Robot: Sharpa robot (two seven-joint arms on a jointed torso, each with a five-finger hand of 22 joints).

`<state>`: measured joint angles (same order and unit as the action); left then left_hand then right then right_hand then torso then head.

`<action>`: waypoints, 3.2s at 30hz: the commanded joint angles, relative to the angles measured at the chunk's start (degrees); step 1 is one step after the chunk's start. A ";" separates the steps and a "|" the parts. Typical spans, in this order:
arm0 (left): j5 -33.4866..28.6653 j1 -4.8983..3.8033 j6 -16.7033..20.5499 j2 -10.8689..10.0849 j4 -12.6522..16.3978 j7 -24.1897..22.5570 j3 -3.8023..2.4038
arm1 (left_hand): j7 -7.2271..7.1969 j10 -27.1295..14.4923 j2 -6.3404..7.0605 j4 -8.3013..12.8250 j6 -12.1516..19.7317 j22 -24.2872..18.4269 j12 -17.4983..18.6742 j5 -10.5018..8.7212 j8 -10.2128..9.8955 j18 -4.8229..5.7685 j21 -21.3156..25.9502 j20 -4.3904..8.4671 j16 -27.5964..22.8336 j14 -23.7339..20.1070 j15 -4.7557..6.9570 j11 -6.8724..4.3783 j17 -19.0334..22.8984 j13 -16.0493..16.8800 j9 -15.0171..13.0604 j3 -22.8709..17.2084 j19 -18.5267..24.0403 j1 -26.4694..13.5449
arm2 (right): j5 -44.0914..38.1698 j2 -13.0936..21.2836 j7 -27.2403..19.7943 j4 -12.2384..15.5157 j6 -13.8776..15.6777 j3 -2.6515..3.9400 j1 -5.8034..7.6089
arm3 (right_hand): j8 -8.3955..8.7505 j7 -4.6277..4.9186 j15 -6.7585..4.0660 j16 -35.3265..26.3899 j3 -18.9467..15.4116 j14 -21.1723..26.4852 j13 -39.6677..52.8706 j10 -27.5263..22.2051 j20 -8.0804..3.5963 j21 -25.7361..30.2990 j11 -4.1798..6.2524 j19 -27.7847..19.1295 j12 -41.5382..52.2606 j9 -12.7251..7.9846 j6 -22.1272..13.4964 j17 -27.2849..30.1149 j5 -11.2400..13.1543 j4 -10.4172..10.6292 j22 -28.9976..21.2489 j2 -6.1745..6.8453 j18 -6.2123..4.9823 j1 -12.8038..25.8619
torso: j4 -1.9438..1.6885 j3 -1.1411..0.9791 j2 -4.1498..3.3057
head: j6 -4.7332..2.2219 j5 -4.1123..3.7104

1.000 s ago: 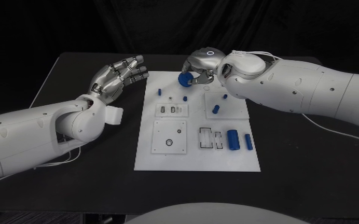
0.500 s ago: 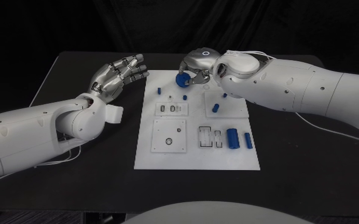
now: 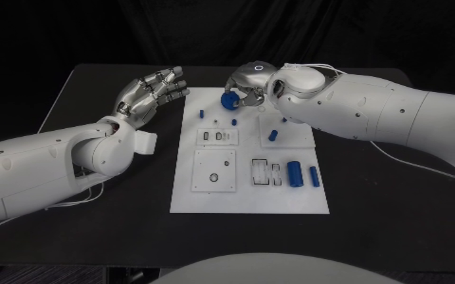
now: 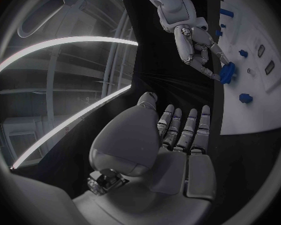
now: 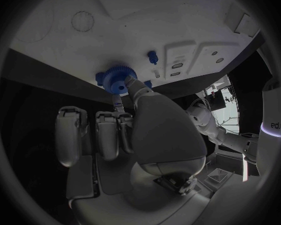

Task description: Assemble the parts on the task board

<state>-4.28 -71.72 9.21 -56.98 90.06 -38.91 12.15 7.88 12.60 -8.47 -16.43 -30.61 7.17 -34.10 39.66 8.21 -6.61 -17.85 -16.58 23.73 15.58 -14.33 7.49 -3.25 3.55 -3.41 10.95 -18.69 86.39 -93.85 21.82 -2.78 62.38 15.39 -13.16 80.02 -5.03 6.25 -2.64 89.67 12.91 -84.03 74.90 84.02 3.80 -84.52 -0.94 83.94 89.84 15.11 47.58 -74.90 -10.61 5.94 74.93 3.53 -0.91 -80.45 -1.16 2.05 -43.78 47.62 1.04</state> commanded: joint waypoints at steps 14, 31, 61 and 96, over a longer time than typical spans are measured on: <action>0.01 0.06 -0.58 0.19 -0.11 -2.02 -0.05 | 0.22 -0.03 0.15 0.05 -0.09 0.09 -0.16 0.34 0.22 0.83 -0.36 -0.11 0.27 0.34 0.06 0.20 -0.06 0.08 -0.03 -0.35 -0.37 0.48 | -0.36 -0.33 0.24 0.06 -1.95 0.05 -0.40 | 1.15 -0.52 -0.06 -0.44 -0.02 -5.48 15.10 5.98 0.04 0.96 0.31 1.84 0.16 -1.02 -1.24 -13.80 0.44 0.56 12.62 0.46 -0.95 0.28 | -0.06 0.03 0.00 | 0.09 -0.10; 0.01 0.06 -0.44 -0.39 0.13 -2.00 -0.05 | 0.27 -0.03 0.15 0.04 -0.08 0.09 -0.18 0.36 0.27 0.84 -0.38 -0.11 0.37 0.39 0.06 0.19 -0.07 0.08 -0.03 -0.44 -0.39 0.54 | 10.76 5.16 -3.29 3.59 4.97 0.24 0.43 | 0.39 0.10 0.10 -8.04 -0.10 -0.77 3.48 -5.14 0.02 11.81 -0.02 -4.40 -7.05 -4.89 -1.86 -3.08 -0.87 5.22 8.73 -2.24 -3.40 4.68 | -0.02 0.01 0.00 | 0.06 0.40; 0.01 0.20 -0.86 0.01 -0.02 -1.85 -0.04 | 0.30 0.00 0.10 0.05 -0.18 0.09 -0.24 0.41 0.36 0.85 -0.41 -0.10 0.42 0.42 0.06 0.18 -0.07 0.09 -0.05 -0.59 -0.42 0.64 | 12.13 33.88 1.66 18.61 2.44 -1.07 2.41 | 0.53 -0.39 -0.27 -15.47 0.49 1.33 -3.26 -9.08 -0.22 18.98 0.42 -5.74 -11.86 -6.06 2.43 5.03 3.35 5.82 5.95 1.13 -4.45 1.03 | 0.93 0.06 0.39 | -0.78 -1.99; 0.01 0.74 -1.81 -0.07 -0.07 -1.65 -0.05 | 0.35 -0.02 -0.12 0.12 0.02 0.10 -0.27 0.46 0.41 0.86 -0.52 -0.09 0.53 0.47 -0.04 0.31 -0.08 0.09 -0.02 -1.07 -0.55 1.02 | 11.22 27.00 -0.96 10.02 1.97 -1.09 -1.43 | 1.20 -0.24 -0.39 -19.01 2.60 2.14 -7.73 -11.81 -0.46 23.33 0.45 -6.39 -15.42 -7.06 2.04 8.16 -2.62 6.03 4.63 2.06 -4.98 -3.73 | 1.03 0.11 0.45 | -0.79 -1.66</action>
<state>-4.27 -71.09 8.31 -57.05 89.89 -38.92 12.15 8.09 12.60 -8.50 -16.28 -30.82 7.19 -34.11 39.90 8.43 -6.61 -18.08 -16.79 23.94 15.58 -14.33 7.49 -3.28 3.55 -3.41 10.15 -18.89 86.88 -82.18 48.96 -3.19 72.73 17.44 -14.28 78.80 -4.16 5.96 -2.81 71.03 15.13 -82.24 67.24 72.55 3.58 -61.53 -0.53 77.81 74.75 8.12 49.76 -66.80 -13.06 11.95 74.91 5.51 -4.94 -83.64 -0.15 2.15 -43.34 46.81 -0.65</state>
